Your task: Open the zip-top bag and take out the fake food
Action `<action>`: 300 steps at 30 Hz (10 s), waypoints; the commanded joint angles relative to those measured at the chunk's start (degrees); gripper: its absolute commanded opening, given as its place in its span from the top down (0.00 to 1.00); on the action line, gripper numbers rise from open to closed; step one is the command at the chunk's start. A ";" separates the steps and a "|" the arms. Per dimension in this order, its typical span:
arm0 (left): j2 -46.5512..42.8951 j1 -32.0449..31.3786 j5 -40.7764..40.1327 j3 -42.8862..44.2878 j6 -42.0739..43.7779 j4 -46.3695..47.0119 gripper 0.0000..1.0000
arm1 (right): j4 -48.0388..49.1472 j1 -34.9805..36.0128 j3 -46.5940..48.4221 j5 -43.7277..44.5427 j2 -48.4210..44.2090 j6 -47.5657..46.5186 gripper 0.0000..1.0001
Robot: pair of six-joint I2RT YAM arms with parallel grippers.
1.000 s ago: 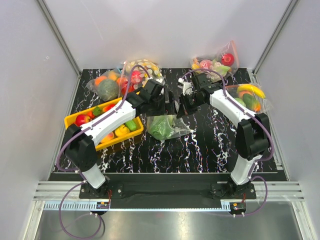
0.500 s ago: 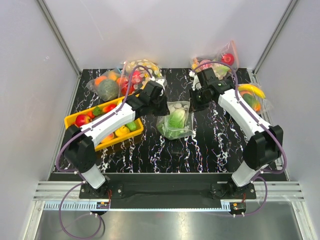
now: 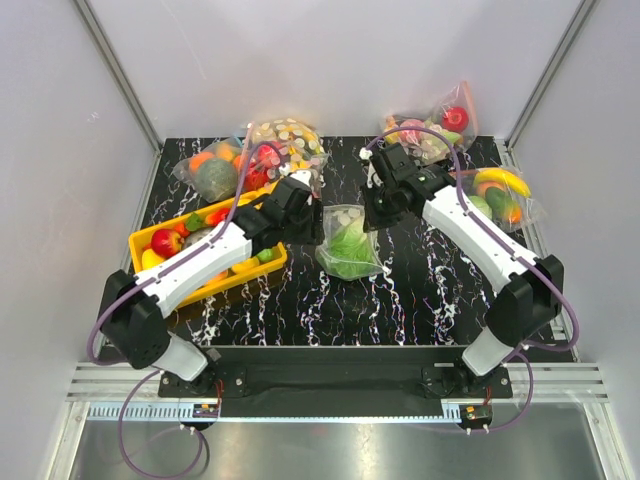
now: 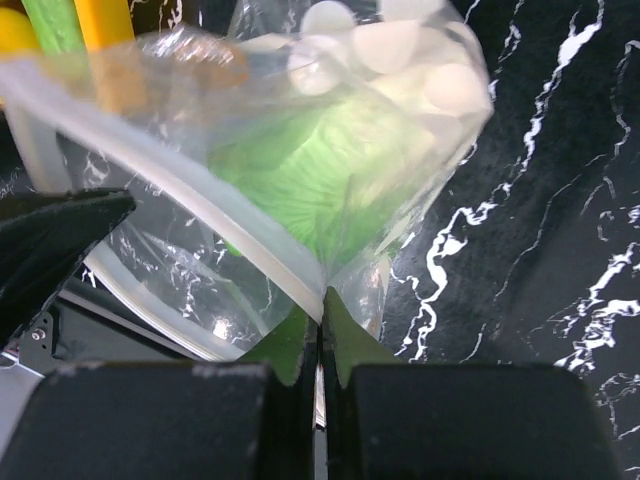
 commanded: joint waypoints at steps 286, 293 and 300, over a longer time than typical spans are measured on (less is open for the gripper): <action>5.10 46.66 16.34 9.73 45.36 -10.20 0.58 | 21.77 -36.61 -22.43 -21.97 -6.92 1.62 0.16; 5.01 46.66 15.72 9.20 43.78 -10.46 0.32 | 21.68 -36.61 -22.61 -21.97 -7.10 1.53 0.16; 3.35 46.66 15.54 10.34 42.72 -10.64 0.01 | 21.68 -36.61 -22.34 -22.15 -7.36 1.53 0.16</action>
